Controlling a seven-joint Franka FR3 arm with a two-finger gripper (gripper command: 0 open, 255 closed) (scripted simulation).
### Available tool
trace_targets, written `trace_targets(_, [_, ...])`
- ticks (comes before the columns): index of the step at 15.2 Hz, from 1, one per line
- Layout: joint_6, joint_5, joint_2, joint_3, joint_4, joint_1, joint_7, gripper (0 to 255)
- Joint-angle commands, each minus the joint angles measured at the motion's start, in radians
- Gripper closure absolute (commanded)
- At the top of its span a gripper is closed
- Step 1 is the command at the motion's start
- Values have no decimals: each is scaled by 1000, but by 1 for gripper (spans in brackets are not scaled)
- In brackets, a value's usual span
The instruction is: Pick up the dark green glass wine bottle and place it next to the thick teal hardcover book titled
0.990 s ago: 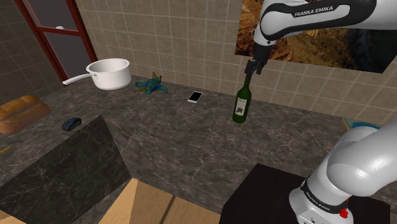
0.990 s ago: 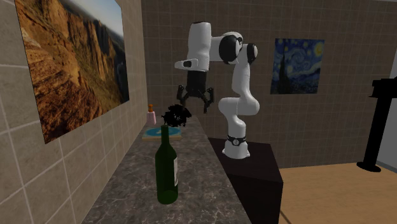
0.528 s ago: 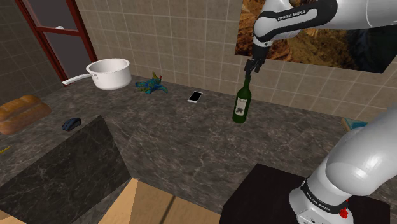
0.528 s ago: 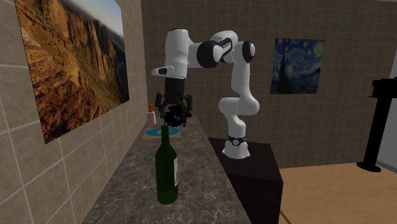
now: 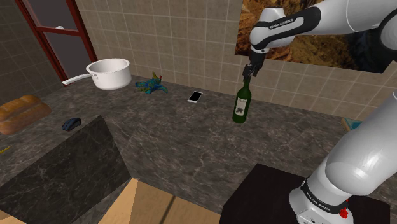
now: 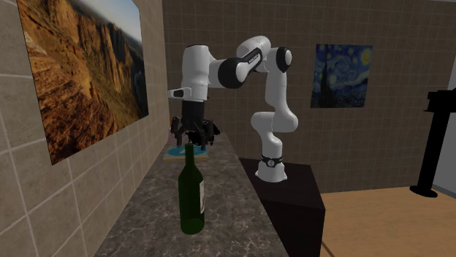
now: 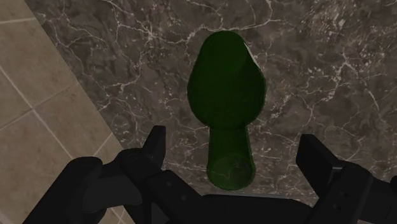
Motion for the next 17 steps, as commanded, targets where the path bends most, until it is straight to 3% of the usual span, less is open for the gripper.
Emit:
trace_targets(1, [24, 3, 8, -1, -16, 0, -1, 0])
trace_targets(8, [24, 3, 8, -1, -16, 0, -1, 0])
trace_targets(9, [24, 3, 8, -1, -16, 0, -1, 255])
trace_targets(17, [24, 3, 8, -1, -16, 0, -1, 255])
